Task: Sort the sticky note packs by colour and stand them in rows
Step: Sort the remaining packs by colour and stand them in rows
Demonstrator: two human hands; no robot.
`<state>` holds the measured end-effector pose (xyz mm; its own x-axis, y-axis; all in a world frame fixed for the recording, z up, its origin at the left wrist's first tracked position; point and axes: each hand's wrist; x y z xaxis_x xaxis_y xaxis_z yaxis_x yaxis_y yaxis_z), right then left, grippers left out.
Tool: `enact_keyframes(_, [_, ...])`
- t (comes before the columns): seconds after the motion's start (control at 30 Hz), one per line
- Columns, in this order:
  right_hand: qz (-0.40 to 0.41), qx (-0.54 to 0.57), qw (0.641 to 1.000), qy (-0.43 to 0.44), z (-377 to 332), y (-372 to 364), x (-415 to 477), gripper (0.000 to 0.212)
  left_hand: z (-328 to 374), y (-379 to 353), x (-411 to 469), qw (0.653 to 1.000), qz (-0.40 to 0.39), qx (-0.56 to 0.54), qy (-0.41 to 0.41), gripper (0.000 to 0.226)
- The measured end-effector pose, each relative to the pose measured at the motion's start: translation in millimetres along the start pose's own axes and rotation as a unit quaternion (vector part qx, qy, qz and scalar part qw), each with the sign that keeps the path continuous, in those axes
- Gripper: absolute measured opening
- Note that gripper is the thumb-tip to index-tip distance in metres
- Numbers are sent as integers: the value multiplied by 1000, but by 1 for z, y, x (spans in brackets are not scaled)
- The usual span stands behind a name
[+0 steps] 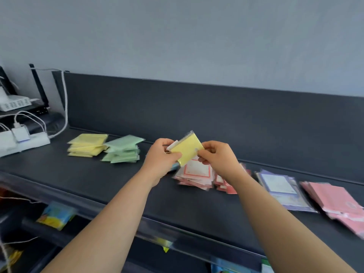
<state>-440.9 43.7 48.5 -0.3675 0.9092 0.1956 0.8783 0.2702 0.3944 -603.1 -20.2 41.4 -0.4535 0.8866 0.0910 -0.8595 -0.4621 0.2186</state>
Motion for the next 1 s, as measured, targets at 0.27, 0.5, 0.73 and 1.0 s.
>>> enact_keyframes(0.27, [17,26,999,-24,-35,-99,31,14,-19,100,32,998,57,-37,5,20])
enact_keyframes(0.5, [-2,-1,1000,30,-57,-169,62,14,-33,159,55,982,179,-50,13,26])
enact_keyframes(0.73, [-67,-75,992,79,-80,-222,84,16,-50,215,75,980,194,50,8,15])
enact_keyframes(1.0, [-44,-187,980,53,-105,-297,122,18,-64,282,111,976,125,179,-20,29])
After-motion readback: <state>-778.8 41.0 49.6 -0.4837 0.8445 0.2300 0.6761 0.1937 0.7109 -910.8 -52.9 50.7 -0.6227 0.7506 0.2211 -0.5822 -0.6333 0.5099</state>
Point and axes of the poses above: each hand's wrist, its own x-axis towards the middle knuckle, its own y-axis out of the back of the hand, z = x × y, and after that the axes turned 1 degree about x, right-handed
